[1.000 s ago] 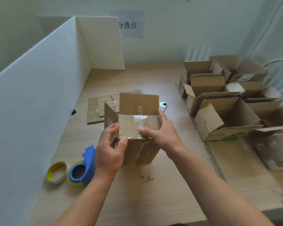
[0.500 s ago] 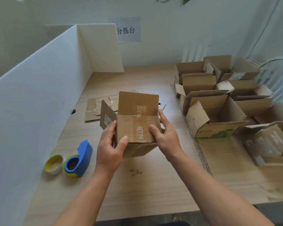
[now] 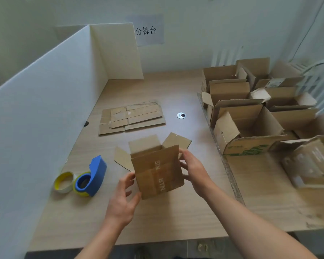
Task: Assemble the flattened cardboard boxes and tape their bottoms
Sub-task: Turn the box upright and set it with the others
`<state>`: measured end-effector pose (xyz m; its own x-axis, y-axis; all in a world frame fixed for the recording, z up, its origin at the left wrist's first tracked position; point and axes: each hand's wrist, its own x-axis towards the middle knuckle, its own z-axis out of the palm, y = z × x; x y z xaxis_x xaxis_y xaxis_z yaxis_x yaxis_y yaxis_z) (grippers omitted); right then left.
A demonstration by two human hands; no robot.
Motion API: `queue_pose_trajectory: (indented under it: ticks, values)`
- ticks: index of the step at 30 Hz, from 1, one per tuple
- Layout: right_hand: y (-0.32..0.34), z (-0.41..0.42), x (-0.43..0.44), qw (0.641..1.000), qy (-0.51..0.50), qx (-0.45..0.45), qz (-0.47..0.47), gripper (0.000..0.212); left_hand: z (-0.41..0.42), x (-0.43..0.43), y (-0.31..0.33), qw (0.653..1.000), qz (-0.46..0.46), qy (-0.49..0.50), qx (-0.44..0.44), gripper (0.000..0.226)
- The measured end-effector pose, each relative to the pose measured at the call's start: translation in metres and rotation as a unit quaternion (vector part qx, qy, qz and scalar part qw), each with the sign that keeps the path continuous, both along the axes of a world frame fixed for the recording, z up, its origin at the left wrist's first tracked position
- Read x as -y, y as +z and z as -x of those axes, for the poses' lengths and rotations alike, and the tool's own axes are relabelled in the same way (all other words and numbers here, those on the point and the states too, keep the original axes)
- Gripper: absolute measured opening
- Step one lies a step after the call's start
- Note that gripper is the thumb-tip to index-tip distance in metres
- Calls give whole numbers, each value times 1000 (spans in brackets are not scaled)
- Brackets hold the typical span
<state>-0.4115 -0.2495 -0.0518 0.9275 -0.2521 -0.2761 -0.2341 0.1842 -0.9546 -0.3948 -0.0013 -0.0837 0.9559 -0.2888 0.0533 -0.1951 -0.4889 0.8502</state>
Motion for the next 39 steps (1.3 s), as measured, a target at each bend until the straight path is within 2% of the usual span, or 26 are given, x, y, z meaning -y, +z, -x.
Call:
queue_pose_trajectory:
  ticks: [2, 4, 8, 9, 11, 13, 16, 18, 21, 23, 25, 27, 29, 32, 34, 36, 39]
  values:
    - [-6, 0, 3, 999, -24, -28, -10, 40, 5, -4, -2, 1000, -7, -18, -4, 70]
    - [-15, -1, 8, 998, -26, -55, 10, 32, 8, -9, -1, 1000, -3, -13, 10, 61]
    - [-33, 0, 16, 993, -26, -103, 57, 20, 2, -22, 11, 992, -9, 50, 115, 31]
    - [-35, -1, 17, 991, -27, -113, 66, 18, -2, -25, 14, 988, -28, 60, 139, 30]
    - [-40, -3, 21, 988, -21, -129, 86, 13, -14, -27, 23, 977, -95, 43, 185, 33]
    - [-40, -8, 26, 985, -7, -138, 106, 11, -31, -24, 29, 958, -182, -27, 220, 29]
    - [-26, -16, 34, 976, 12, -135, 168, 13, -62, -16, 32, 904, -342, -176, 189, 36]
    - [-15, -23, 36, 949, 9, -137, 285, 19, -83, -13, 28, 869, -410, -243, 129, 42]
    - [-1, -23, 21, 872, -10, -94, 481, 37, -108, -8, 18, 827, -451, -325, 79, 47]
    - [5, -18, 6, 855, -15, -14, 518, 40, -121, -4, 11, 800, -467, -371, 63, 52]
    - [1, -12, -11, 844, 88, 23, 528, 43, -134, -2, 3, 779, -479, -401, 61, 55]
    - [-11, -9, -26, 815, 227, -20, 533, 49, -146, -4, -6, 759, -489, -424, 70, 56]
    - [-25, -8, -29, 783, 296, -99, 539, 57, -156, -7, -15, 737, -497, -447, 101, 54]
    - [-42, -3, -22, 745, 329, -138, 564, 60, -164, -11, -25, 727, -484, -455, 175, 45]
    - [-51, 1, -18, 740, 333, -134, 569, 57, -164, -12, -30, 725, -476, -449, 215, 40]
    - [-60, 4, -19, 740, 317, -137, 576, 52, -159, -10, -33, 736, -459, -435, 241, 35]
    - [-68, -1, -29, 701, 286, -127, 641, 40, -151, -8, -36, 763, -425, -391, 291, 29]
